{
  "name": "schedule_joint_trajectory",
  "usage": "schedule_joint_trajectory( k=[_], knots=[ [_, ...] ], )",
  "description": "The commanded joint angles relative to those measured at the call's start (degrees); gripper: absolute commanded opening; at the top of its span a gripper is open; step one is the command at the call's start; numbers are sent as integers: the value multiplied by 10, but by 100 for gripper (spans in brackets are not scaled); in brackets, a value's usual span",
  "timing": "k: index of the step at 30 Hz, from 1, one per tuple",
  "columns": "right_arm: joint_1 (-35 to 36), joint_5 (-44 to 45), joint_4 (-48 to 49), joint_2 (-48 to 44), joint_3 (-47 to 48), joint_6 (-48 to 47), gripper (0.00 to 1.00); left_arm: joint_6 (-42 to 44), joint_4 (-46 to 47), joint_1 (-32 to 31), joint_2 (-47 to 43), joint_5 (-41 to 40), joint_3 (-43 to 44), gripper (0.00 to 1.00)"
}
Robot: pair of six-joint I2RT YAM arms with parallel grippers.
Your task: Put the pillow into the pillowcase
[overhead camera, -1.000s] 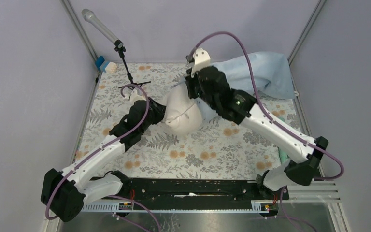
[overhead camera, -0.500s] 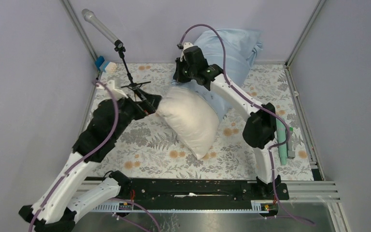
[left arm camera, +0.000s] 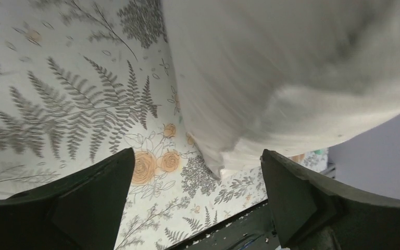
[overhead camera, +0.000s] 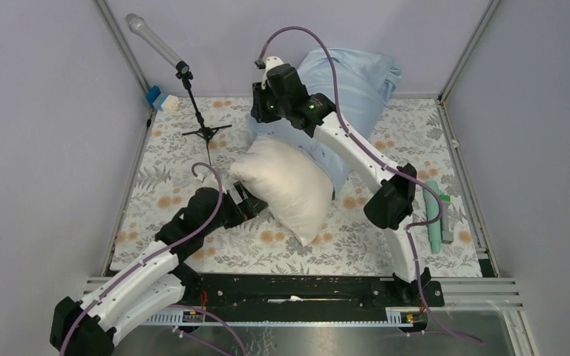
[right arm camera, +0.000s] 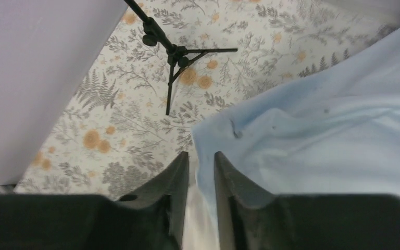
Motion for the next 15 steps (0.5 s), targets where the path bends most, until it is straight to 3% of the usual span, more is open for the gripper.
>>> schedule_joint_trajectory(
  k=[1, 4, 5, 6, 10, 15],
  knots=[
    [35, 103, -36, -36, 45, -63, 44, -84, 240, -1, 8, 59, -64, 99],
    [37, 127, -46, -67, 24, -79, 75, -107, 236, -1, 9, 22, -85, 99],
    [38, 138, -43, -83, 6, -85, 94, -108, 222, -1, 5, 7, -86, 98],
    [40, 149, -39, -98, -14, -90, 99, -110, 204, -1, 0, -3, -84, 97],
    [40, 193, -16, -167, -128, -109, 100, -115, 134, -1, -29, -53, -78, 94],
    [47, 210, 101, -280, -367, -143, 99, -148, 116, -1, -75, -50, -102, 97]
  ],
)
